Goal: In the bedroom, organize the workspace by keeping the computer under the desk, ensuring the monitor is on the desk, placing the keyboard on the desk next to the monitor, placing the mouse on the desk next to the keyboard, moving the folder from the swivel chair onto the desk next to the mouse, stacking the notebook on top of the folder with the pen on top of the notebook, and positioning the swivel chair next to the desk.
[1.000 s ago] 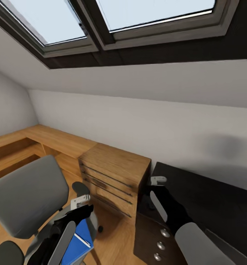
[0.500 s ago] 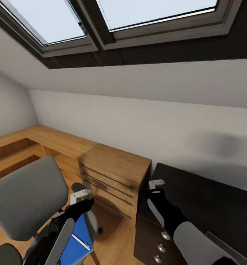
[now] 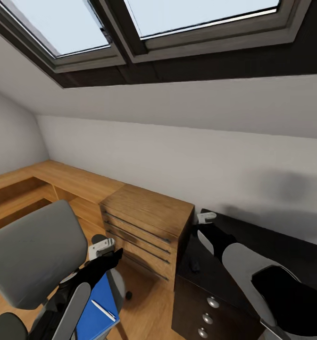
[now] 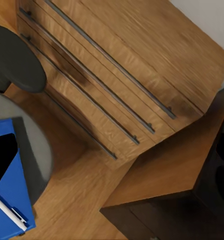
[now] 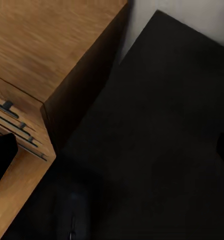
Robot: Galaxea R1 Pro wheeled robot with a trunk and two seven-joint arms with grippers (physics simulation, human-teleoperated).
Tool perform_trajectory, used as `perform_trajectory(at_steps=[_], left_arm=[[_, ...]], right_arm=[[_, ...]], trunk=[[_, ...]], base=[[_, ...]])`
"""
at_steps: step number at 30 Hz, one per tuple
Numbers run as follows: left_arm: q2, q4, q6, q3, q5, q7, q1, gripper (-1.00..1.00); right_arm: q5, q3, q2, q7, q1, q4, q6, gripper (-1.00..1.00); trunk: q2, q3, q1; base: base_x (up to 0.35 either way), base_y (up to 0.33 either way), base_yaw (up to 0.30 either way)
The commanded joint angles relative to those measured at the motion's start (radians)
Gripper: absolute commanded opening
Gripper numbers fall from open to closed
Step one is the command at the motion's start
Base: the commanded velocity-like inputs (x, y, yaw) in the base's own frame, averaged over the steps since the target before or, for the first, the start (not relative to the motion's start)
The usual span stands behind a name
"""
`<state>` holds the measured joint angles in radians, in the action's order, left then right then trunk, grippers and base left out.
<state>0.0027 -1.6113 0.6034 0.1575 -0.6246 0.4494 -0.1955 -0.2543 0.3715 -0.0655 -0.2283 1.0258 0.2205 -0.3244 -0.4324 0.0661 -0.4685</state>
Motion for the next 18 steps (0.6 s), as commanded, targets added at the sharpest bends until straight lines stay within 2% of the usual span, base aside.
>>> perform_trajectory(at_steps=[1,5,7,18], left_arm=[[0.0,-0.004,0.001,0.002,-0.016,0.01,0.001,1.0],[0.0,-0.006,0.001,0.002,-0.02,0.011,0.002,1.0],[0.0,-0.007,0.001,0.001,-0.021,0.011,0.002,1.0],[0.001,-0.006,0.001,0.001,-0.021,0.011,0.002,1.0]], right_arm=[[-0.011,0.01,-0.001,0.002,0.002,-0.045,0.03,1.0],[-0.012,0.01,-0.002,0.036,0.003,-0.119,0.091,1.0],[-0.007,0.011,-0.002,0.08,0.002,-0.143,0.107,1.0],[-0.008,0.013,-0.008,0.095,-0.001,-0.15,0.104,1.0]], trunk=[[-0.01,0.006,-0.005],[-0.038,0.018,-0.02],[-0.052,0.024,-0.028],[-0.129,0.059,-0.07]], base=[[0.0,0.0,0.0],[0.0,0.0,0.0],[0.0,0.0,0.0],[0.0,0.0,0.0]])
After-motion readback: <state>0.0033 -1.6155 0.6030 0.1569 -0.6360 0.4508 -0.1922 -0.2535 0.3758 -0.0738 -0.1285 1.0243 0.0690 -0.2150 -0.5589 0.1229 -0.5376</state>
